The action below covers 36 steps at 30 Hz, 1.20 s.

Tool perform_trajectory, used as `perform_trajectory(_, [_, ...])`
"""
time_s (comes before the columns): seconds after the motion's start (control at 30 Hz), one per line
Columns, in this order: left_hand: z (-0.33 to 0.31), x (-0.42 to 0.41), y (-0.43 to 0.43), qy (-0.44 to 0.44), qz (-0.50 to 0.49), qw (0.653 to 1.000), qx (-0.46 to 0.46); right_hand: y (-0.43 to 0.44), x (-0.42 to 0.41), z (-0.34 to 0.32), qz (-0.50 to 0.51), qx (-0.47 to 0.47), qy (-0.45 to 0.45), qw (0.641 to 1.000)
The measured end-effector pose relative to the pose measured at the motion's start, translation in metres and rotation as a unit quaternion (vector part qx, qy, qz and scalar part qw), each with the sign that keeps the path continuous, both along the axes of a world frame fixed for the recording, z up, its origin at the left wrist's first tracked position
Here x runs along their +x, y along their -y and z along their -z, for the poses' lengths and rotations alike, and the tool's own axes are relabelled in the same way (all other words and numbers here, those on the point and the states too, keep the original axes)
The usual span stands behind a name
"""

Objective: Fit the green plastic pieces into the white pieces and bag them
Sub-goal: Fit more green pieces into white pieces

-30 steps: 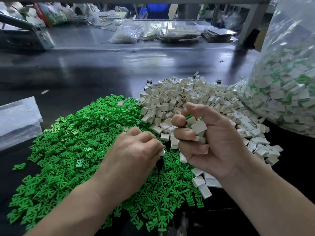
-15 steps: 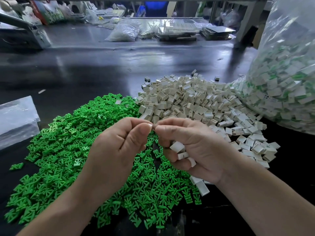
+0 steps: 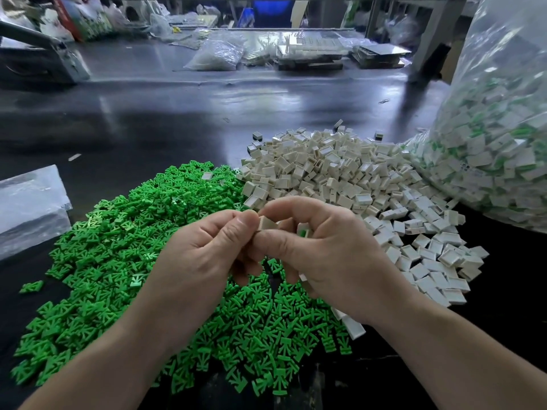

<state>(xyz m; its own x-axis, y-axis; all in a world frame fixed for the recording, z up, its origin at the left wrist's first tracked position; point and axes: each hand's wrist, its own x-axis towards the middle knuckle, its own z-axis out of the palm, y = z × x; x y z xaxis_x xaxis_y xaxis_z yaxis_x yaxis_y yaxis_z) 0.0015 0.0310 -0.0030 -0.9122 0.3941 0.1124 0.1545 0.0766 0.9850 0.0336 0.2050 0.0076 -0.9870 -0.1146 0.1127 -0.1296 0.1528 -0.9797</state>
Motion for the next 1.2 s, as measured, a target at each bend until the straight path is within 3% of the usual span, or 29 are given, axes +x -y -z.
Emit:
perform_trajectory(0.1, [-0.005,-0.003,0.006,-0.05,-0.042,0.996,-0.063,-0.001,-0.001,-0.004,-0.018,-0.097,0.064,0.993])
perform_trajectory(0.17, [-0.004,-0.005,0.014,-0.116,-0.087,0.975,-0.168,-0.004,-0.004,-0.006,-0.017,-0.164,0.117,0.979])
perform_trajectory(0.27, [-0.002,-0.005,0.021,-0.214,-0.067,0.895,-0.385,-0.008,-0.006,-0.007,-0.014,-0.212,0.169,0.963])
perform_trajectory(0.37, [0.003,-0.004,0.019,-0.251,-0.017,0.832,-0.495,-0.01,-0.008,-0.005,-0.002,-0.222,0.192,0.956])
perform_trajectory(0.5, [0.003,-0.005,0.013,-0.273,-0.018,0.823,-0.497,-0.011,-0.009,-0.003,0.01,-0.205,0.204,0.957])
perform_trajectory(0.67, [0.006,-0.007,0.013,-0.284,-0.047,0.831,-0.476,-0.011,-0.01,0.0,-0.012,-0.252,0.23,0.94])
perform_trajectory(0.83, [0.008,-0.004,0.009,-0.322,-0.067,0.803,-0.498,-0.011,-0.012,-0.001,-0.009,-0.273,0.236,0.933])
perform_trajectory(1.2, [0.01,-0.001,0.005,-0.345,-0.027,0.791,-0.504,-0.01,-0.011,0.0,-0.015,-0.25,0.228,0.941])
